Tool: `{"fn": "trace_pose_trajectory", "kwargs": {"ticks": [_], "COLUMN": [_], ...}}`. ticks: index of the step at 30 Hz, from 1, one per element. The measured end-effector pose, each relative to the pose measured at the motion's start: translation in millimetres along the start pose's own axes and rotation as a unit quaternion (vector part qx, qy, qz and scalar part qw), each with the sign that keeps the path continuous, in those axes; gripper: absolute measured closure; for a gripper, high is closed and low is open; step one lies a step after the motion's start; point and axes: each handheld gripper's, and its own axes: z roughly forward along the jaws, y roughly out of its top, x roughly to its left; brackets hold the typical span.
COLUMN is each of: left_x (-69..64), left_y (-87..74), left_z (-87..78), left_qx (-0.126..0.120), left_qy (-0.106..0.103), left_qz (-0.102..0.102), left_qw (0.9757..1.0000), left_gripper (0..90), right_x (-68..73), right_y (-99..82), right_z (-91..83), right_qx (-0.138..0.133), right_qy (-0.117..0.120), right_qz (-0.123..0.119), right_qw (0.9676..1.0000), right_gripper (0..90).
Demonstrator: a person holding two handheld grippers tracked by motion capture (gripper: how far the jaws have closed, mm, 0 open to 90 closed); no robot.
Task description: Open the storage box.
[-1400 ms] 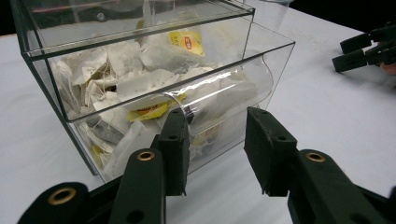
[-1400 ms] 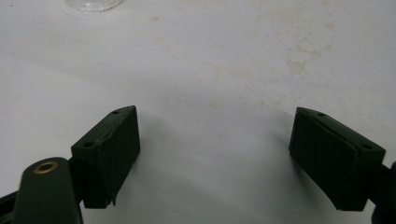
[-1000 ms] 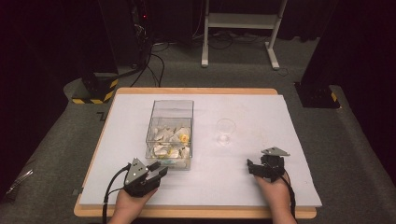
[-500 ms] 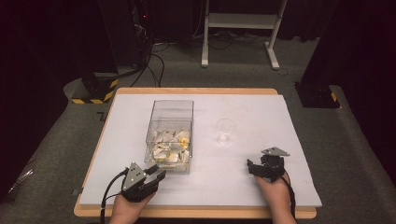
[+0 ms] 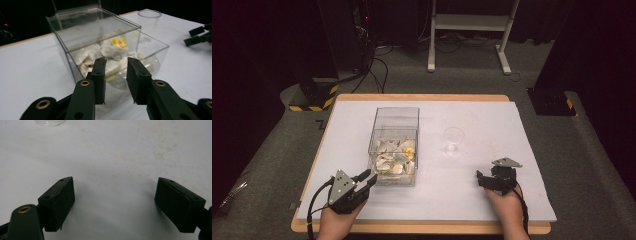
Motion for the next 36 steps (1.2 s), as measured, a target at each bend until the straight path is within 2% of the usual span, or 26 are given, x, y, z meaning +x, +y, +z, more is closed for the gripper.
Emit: {"fn": "trace_pose_trajectory", "kwargs": {"ticks": [2, 3, 4, 5, 9, 16, 19, 23, 32, 36], "left_x": [7.3, 7.3, 11.4, 13.2, 18.4, 21.3, 23.6, 25.1, 25.4, 23.3], "left_y": [4.5, 4.5, 5.2, 4.7, 0.8, -2.0, -3.9, -8.3, -20.1, -21.9], "left_z": [3.7, 3.7, 7.7, 10.5, 24.0, 38.8, 43.9, 46.1, 45.9, 42.8], "left_qx": [-0.001, -0.001, -0.006, -0.005, 0.007, 0.025, 0.030, 0.031, 0.024, 0.024], "left_qy": [0.020, 0.020, 0.038, 0.045, 0.045, 0.045, 0.049, 0.046, 0.038, 0.047], "left_qz": [-0.003, -0.003, -0.011, -0.012, -0.028, -0.034, -0.040, -0.051, -0.058, -0.057], "left_qw": [0.9998, 0.9998, 0.9992, 0.9989, 0.9986, 0.9981, 0.9975, 0.9972, 0.9973, 0.9970], "left_gripper": [62.6, 60.2, 56.2, 53.4, 49.5, 45.5, 47.6, 52.9, 68.9, 75.1], "right_x": [0.0, 0.0, 0.0, 0.1, 0.3, 0.2, 0.0, 0.0, 0.2, 0.4], "right_y": [0.0, 0.0, 0.0, 0.0, -0.1, -0.1, -0.1, -0.1, -0.1, -0.2], "right_z": [0.0, 0.0, 0.0, 0.0, 0.0, 0.0, 0.0, 0.0, 0.0, -0.1], "right_qx": [0.000, 0.000, 0.000, 0.000, 0.000, 0.000, 0.000, 0.000, 0.000, 0.000], "right_qy": [0.000, 0.000, 0.000, 0.000, -0.001, 0.000, 0.000, 0.000, -0.001, -0.001], "right_qz": [0.000, 0.000, 0.000, 0.000, 0.000, 0.000, 0.000, 0.000, 0.000, 0.000], "right_qw": [1.0000, 1.0000, 1.0000, 1.0000, 1.0000, 1.0000, 1.0000, 1.0000, 1.0000, 1.0000], "right_gripper": [16.4, 16.4, 16.4, 16.4, 16.4, 16.4, 16.4, 16.4, 16.4, 16.5]}}
